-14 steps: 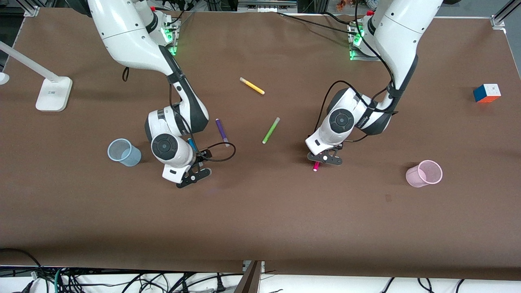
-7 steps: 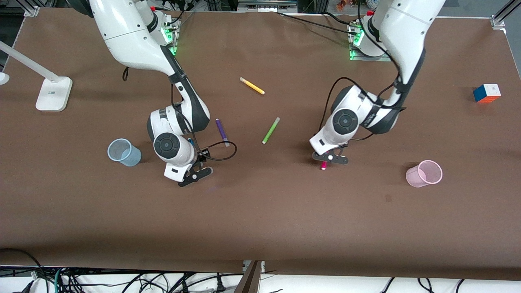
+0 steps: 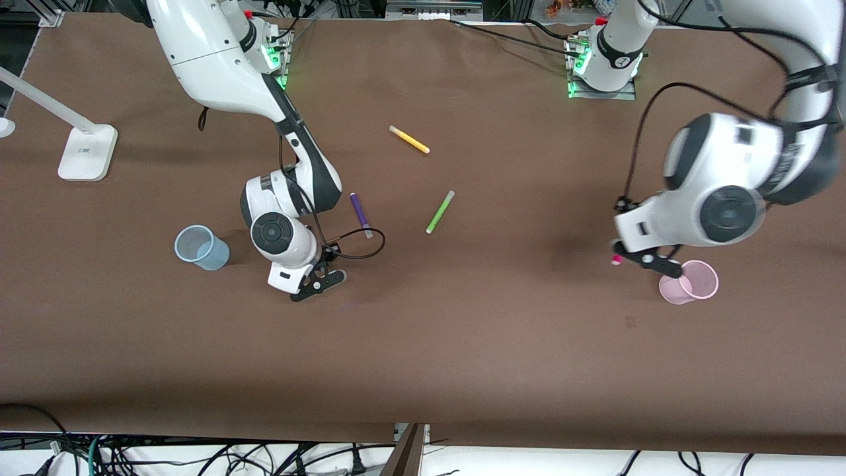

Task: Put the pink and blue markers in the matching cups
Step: 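Lift the pink marker over the pink cup with the left gripper, then carry the blue marker to the blue cup with the right gripper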

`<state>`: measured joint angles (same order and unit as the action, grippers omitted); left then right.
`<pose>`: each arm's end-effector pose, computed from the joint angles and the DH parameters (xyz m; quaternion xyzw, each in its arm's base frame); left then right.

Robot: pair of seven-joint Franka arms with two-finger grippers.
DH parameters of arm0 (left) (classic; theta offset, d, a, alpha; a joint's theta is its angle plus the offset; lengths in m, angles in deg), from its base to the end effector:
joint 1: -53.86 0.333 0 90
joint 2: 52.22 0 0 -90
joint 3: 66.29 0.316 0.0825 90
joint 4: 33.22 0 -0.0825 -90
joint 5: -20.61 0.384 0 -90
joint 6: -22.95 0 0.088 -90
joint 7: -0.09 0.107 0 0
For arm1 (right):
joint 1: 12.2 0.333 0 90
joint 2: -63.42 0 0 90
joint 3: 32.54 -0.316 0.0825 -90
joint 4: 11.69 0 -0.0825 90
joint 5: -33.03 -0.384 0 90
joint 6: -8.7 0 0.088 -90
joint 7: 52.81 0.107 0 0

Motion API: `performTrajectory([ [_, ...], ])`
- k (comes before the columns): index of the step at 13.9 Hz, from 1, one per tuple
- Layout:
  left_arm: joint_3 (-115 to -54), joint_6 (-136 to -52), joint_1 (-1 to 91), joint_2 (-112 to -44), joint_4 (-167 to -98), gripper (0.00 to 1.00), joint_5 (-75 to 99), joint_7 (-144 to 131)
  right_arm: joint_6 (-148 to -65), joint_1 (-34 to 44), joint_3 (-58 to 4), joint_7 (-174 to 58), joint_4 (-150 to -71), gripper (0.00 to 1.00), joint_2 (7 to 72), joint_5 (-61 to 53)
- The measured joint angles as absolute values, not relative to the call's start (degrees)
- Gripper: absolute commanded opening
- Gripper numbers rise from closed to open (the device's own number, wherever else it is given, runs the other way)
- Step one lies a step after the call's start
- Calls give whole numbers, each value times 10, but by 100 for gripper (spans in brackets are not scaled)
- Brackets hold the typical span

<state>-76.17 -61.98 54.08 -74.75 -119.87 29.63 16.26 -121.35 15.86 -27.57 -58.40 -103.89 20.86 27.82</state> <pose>0.6195 -0.0736 0.4146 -0.9504 0.2281 0.2089 0.0328 0.6260 0.2769 0.1858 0.9729 0.2277 -0.0394 0.0021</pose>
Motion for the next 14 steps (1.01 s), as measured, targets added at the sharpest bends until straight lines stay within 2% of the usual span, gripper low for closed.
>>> performTrajectory([
  [2,-757,-586,573,-752,-1175,0,369,264,-1214,160,-275,-594,-1038,0,227,278],
  [5,-755,-579,590,-774,-1170,0,479,348,-1194,158,-254,-668,-1036,0,273,278],
  [10,-760,-580,585,-862,-1140,0,637,378,-1126,132,-212,-887,-1034,0,354,273],
  [14,-760,-601,581,-930,-1115,0,684,376,-1061,65,-205,-1108,-1034,0,376,177],
])
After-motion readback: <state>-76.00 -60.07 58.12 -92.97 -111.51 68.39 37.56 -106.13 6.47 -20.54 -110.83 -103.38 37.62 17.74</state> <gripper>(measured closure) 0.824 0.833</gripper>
